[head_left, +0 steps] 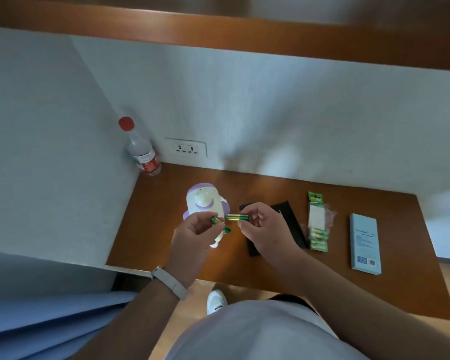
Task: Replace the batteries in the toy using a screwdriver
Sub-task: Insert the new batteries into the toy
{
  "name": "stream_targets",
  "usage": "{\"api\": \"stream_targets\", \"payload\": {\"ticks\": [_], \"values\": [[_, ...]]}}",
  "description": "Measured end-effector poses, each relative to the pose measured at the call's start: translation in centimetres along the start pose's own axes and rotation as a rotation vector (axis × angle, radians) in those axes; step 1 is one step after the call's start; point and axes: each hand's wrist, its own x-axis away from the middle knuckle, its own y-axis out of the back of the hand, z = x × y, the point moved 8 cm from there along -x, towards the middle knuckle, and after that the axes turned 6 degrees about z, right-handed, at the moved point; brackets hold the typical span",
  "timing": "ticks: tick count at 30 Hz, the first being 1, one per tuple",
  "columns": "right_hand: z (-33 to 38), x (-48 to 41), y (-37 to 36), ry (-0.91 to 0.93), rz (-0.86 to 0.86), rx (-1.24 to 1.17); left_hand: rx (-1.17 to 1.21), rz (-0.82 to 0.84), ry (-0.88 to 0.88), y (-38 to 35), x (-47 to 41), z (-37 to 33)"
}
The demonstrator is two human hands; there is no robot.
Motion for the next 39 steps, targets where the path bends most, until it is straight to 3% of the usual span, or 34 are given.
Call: {"api": "stream_targets", "payload": {"ticks": [9,18,30,39], "values": [[0.4,-2.0,-2.9,0.004,0.085,0.143,-0.293,-0.042,-0.133,3.4,-1.1,-0.2],[1.7,-3.6,-4.9,0.180,0.238,0.248,-0.470,-0.045,-0.305,2.4,-1.9,-0.3],[1.9,-3.6,-5.8,0.386,0.260,0.372,-0.638,0.031,-0.480,1.7,-1.7,-0.4],[1.8,-3.9,-6.3,0.370,0.240,0.375,-0.683,0.011,-0.517,1.9,-2.1,0.1]]}}
